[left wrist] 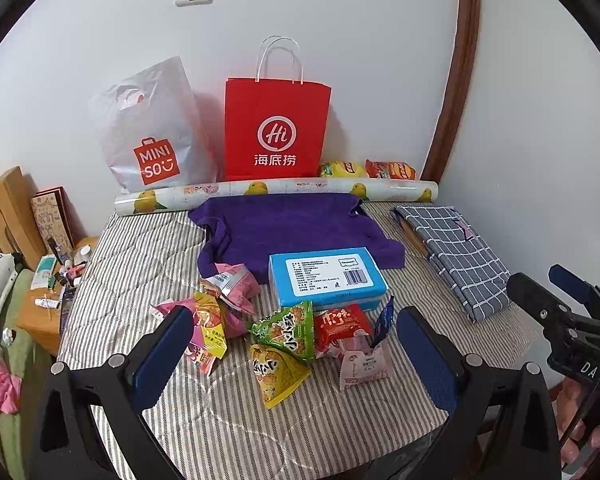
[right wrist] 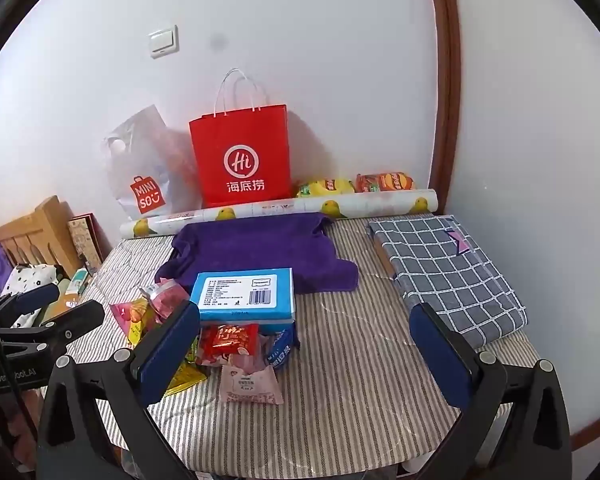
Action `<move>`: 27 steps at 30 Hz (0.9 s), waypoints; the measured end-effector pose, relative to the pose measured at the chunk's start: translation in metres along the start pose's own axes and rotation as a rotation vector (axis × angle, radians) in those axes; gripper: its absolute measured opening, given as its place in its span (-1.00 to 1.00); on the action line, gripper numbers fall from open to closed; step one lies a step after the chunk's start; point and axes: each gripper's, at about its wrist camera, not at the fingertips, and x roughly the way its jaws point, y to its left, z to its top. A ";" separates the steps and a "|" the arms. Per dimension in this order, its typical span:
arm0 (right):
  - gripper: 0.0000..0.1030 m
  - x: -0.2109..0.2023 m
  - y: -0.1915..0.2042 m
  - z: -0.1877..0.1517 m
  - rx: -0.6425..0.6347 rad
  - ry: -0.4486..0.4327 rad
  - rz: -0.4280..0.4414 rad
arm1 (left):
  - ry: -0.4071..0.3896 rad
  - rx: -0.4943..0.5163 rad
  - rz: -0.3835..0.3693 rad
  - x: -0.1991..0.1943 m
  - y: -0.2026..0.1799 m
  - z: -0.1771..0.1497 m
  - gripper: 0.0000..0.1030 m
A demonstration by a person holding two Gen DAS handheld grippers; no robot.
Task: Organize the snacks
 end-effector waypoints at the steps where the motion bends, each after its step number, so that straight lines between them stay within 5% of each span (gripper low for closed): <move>1: 1.00 -0.001 0.001 -0.001 -0.001 -0.001 -0.001 | -0.001 -0.001 0.000 0.000 0.001 0.000 0.98; 27: 1.00 -0.003 0.002 -0.003 0.002 0.000 0.008 | -0.016 -0.001 -0.002 -0.007 -0.001 0.001 0.98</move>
